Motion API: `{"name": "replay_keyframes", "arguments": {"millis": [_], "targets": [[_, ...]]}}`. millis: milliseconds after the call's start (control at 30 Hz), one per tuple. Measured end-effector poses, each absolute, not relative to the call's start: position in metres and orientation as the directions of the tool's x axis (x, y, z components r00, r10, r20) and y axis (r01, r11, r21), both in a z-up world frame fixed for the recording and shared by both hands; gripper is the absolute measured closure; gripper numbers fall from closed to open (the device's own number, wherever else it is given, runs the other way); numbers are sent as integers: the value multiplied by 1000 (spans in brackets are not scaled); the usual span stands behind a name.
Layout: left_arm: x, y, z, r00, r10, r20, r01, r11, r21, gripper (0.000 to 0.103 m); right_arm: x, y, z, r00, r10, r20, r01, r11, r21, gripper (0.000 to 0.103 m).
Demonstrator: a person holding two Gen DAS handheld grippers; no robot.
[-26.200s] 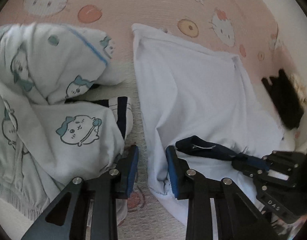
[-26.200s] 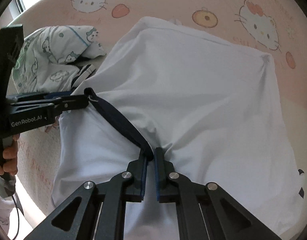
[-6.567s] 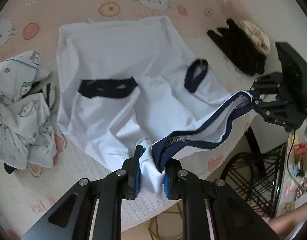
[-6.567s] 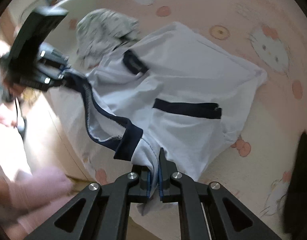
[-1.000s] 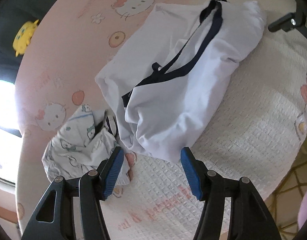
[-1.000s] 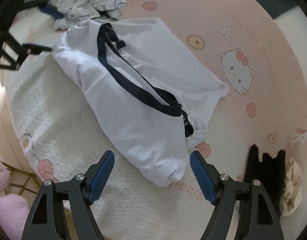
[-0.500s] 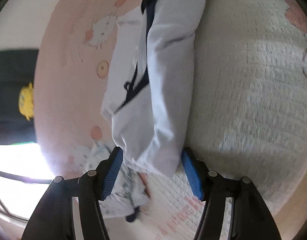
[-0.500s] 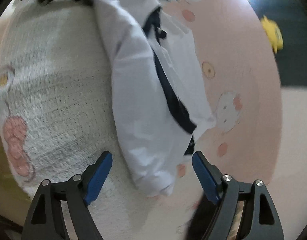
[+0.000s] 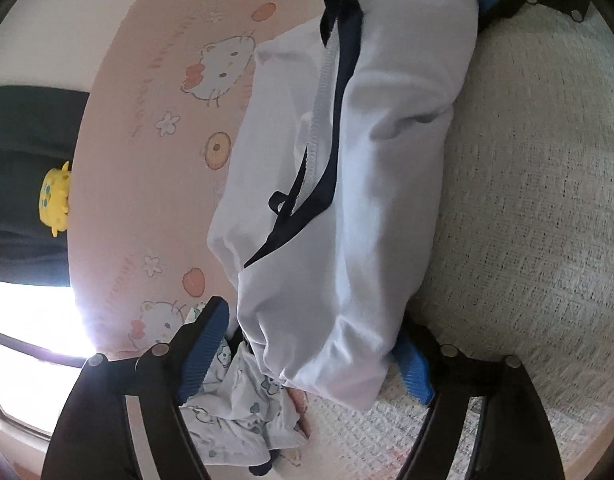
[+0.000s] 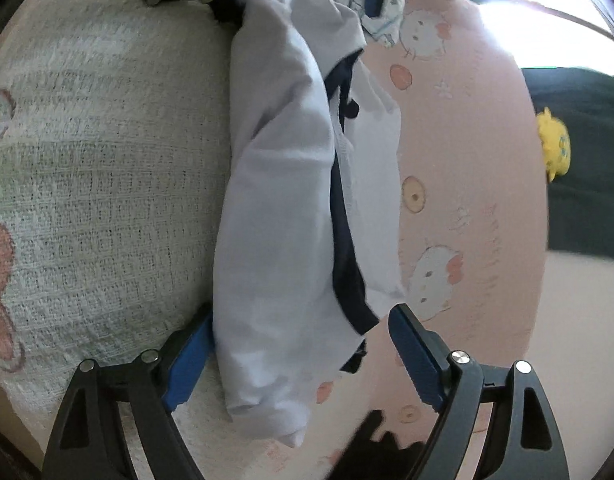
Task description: Fold clothes
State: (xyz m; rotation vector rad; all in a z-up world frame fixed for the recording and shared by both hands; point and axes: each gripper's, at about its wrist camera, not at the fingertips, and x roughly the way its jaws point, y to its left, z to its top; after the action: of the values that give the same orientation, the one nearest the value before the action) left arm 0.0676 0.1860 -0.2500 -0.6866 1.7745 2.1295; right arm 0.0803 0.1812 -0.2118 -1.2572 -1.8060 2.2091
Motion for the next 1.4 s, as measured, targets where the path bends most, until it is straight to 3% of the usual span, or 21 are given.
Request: {"name": "replay_keyframes", "arguments": {"millis": [133,233,300,367,467,700,867,1067,1400], "targets": [[77,181,-245,-835,-57,-547,-512,-285,811,35,75,190,-204,-630,468,-620,423,-463,-779,21],[82,175,-247,-815,-44,-578,-509,-421,750,60,73,196,-199,-584,441,-681,408,-567,-716,32],[89,178,-253,-826,-33,-563,-496,-432,753,80,75,198,-198,-564,406,-719,407,-621,-670,58],[91,182,-257,-825,-38,-563,-491,-443,750,86,81,198,-199,-564,369,-739,397,-663,-634,70],[85,184,-254,-809,-46,-585,-494,-486,721,86,83,199,-198,-575,366,-731,341,-705,-622,70],[61,191,-242,-736,-102,-670,-468,-639,611,86,72,236,-180,-480,217,-850,139,-938,-318,70],[45,185,-227,-668,-88,-739,-404,-792,459,86,70,228,-178,-463,244,-852,57,-951,-304,77],[65,189,-212,-692,-119,-712,-382,-777,501,87,96,220,-166,-499,281,-820,8,-945,-328,87],[120,183,-212,-722,-91,-686,-478,-651,590,87,122,205,-161,-492,241,-837,14,-958,-285,88]]}}
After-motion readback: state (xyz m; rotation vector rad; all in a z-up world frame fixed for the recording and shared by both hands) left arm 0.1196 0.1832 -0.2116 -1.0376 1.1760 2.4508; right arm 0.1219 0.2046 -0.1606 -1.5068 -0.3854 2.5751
